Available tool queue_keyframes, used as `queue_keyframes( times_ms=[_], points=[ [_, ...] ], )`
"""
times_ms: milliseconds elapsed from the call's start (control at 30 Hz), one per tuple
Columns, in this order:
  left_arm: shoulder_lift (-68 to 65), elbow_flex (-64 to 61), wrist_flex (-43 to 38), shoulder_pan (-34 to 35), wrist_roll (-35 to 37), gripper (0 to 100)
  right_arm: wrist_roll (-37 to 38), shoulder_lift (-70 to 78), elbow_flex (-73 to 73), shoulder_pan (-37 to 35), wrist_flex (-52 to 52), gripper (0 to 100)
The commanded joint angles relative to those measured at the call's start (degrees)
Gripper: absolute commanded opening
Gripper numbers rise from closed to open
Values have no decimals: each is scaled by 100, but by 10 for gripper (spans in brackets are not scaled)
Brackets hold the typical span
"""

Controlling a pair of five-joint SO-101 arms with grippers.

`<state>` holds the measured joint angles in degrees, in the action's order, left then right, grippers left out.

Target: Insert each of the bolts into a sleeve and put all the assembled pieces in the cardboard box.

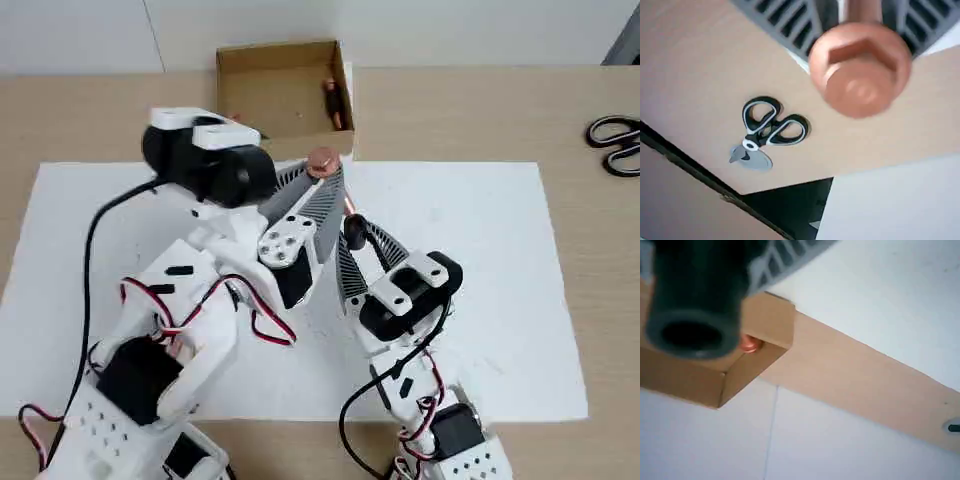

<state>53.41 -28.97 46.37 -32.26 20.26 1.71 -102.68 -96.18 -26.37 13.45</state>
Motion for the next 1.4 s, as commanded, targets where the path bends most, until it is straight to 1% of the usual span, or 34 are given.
queue_keyframes(
  times_ms=[0,133,233,433,600,833,967,1067,1233,1367],
  points=[
    [-18,110,88,-53,-44,6,-62,-127,-35,66,13,5],
    [-18,-382,-413,-105,-44,6,-62,-127,-35,31,-31,5],
    [-18,-637,-536,-316,-70,6,-62,-127,-35,31,-22,5],
    [-18,-1059,-721,-440,-835,6,-62,-127,-35,31,-31,5],
    [-18,-787,-985,-404,-862,6,-62,-127,-35,31,-31,5],
    [-26,-268,-985,-404,-862,6,-62,-127,-35,31,-4,5],
    [-26,-593,-1011,-413,-941,6,-62,-127,-35,31,-4,5],
    [-26,-804,-1029,-422,-1336,6,-62,-127,-35,31,-4,5],
    [-26,-1095,-1820,-422,-1521,6,-62,-127,-35,31,-31,5],
    [-26,-1262,-1899,-413,-1521,6,-62,-127,-35,31,-31,5]
  ],
)
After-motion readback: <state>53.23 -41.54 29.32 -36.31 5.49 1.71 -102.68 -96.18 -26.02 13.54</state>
